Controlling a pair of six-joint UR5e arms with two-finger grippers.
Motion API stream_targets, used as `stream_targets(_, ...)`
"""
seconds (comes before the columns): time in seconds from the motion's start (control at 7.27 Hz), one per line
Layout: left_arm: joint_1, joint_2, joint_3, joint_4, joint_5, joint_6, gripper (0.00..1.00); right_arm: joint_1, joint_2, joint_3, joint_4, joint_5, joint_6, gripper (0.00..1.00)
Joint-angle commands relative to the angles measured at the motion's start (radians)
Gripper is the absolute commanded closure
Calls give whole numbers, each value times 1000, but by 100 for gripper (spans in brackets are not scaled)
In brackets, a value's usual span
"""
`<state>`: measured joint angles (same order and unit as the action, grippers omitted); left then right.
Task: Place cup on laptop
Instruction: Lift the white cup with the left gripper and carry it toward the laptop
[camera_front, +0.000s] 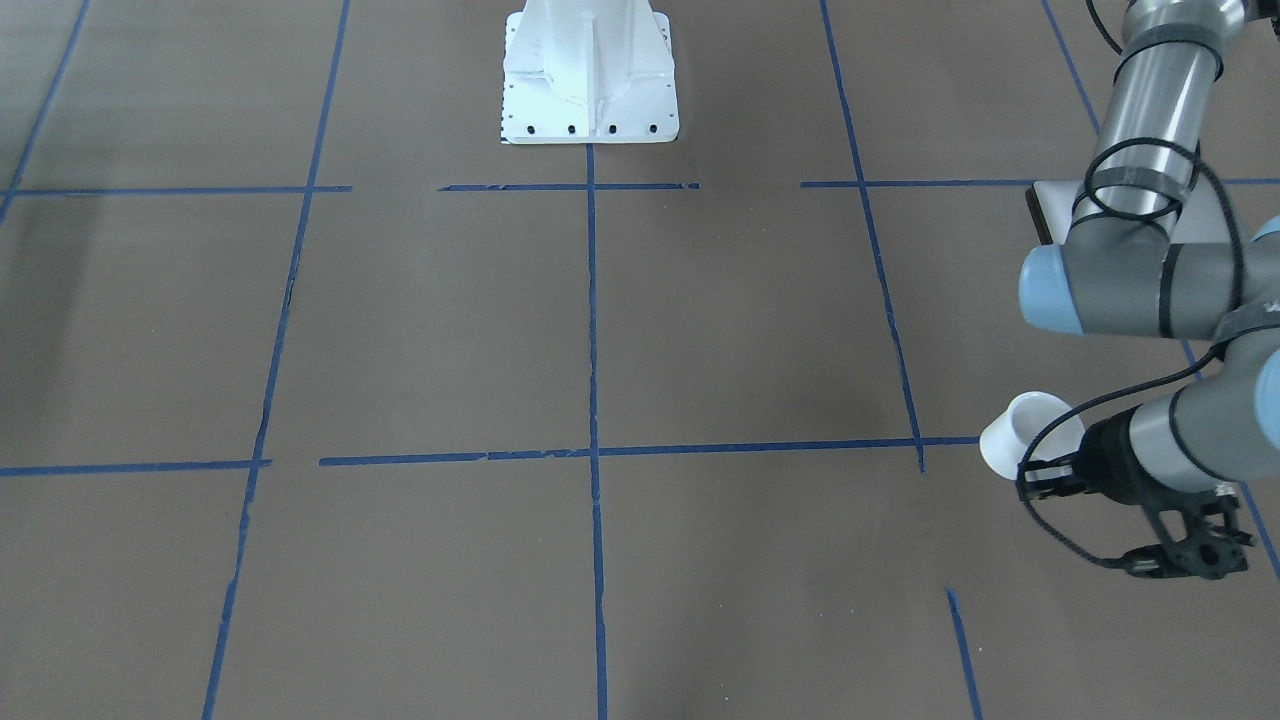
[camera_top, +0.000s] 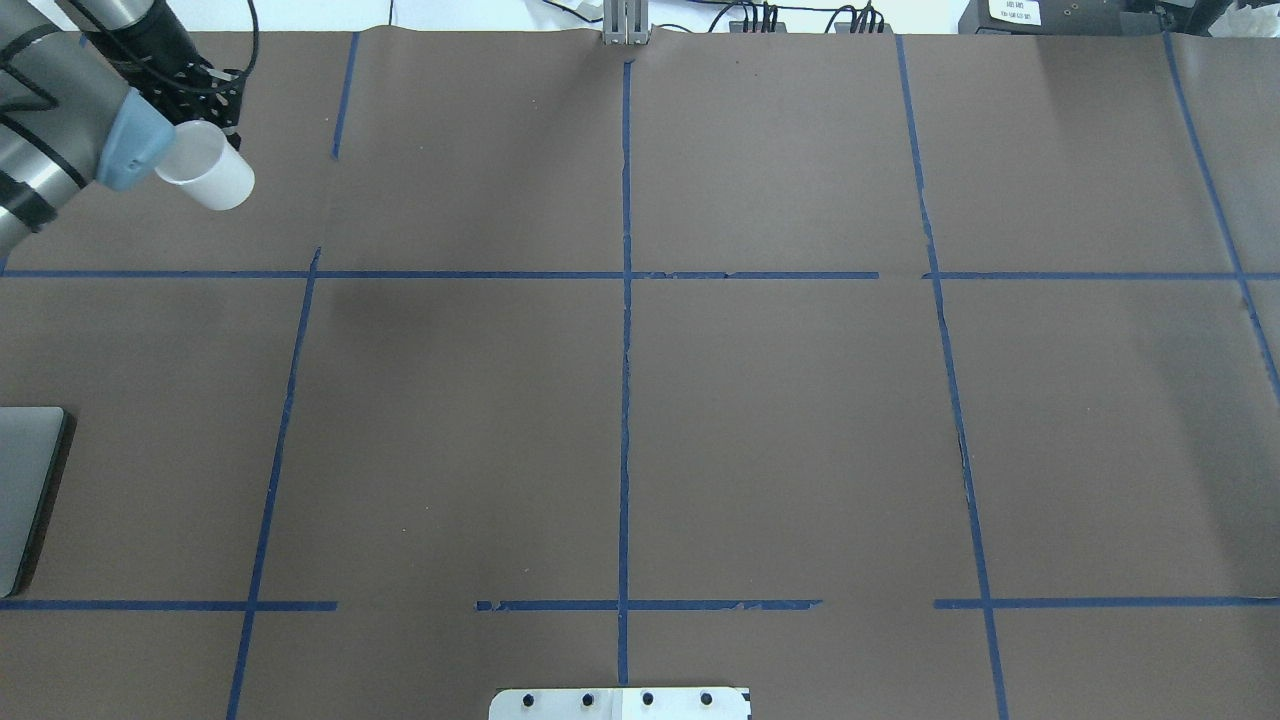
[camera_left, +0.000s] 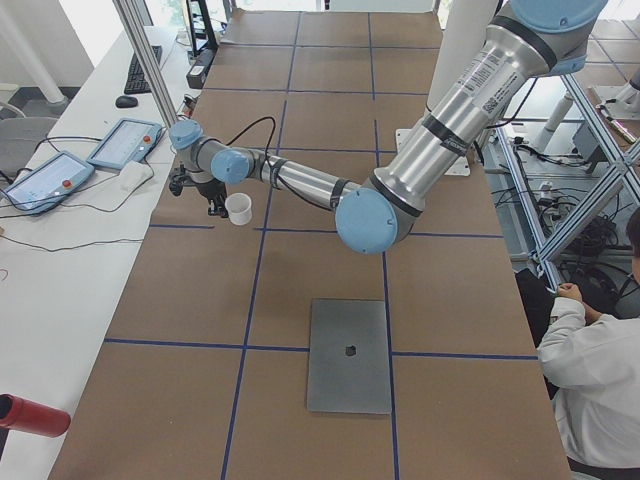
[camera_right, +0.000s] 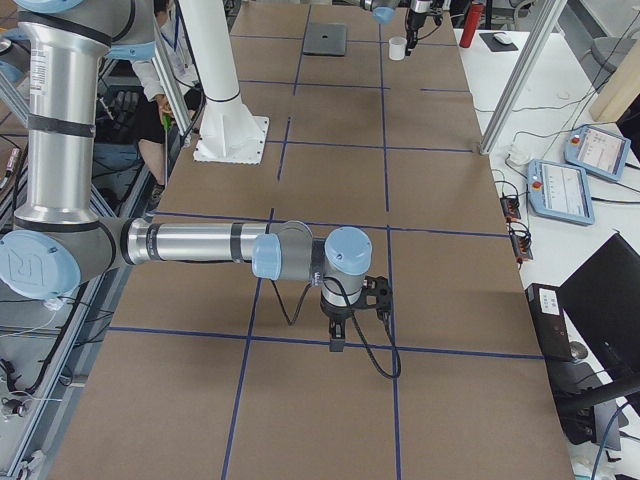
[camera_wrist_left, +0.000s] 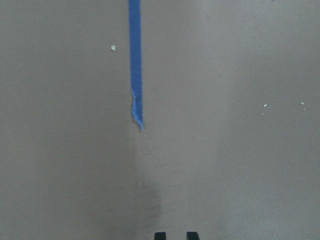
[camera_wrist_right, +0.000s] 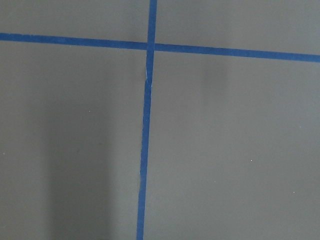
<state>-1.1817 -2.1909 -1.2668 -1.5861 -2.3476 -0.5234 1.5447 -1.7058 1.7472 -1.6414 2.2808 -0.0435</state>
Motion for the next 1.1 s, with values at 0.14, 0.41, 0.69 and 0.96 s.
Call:
stream_targets(0.14,-125,288,-283,176,8,346,100,0,0,0,0,0,1,0)
stream_targets(0.41,-128,475,-374,166,7,410,100,0,0,0,0,-1,1,0)
stream_targets(0.69,-124,657,-375,-25,11,387,100,0,0,0,0,0,1,0)
stream_targets(0.96,-119,770,-338,-251,13,292,100,0,0,0,0,0,1,0)
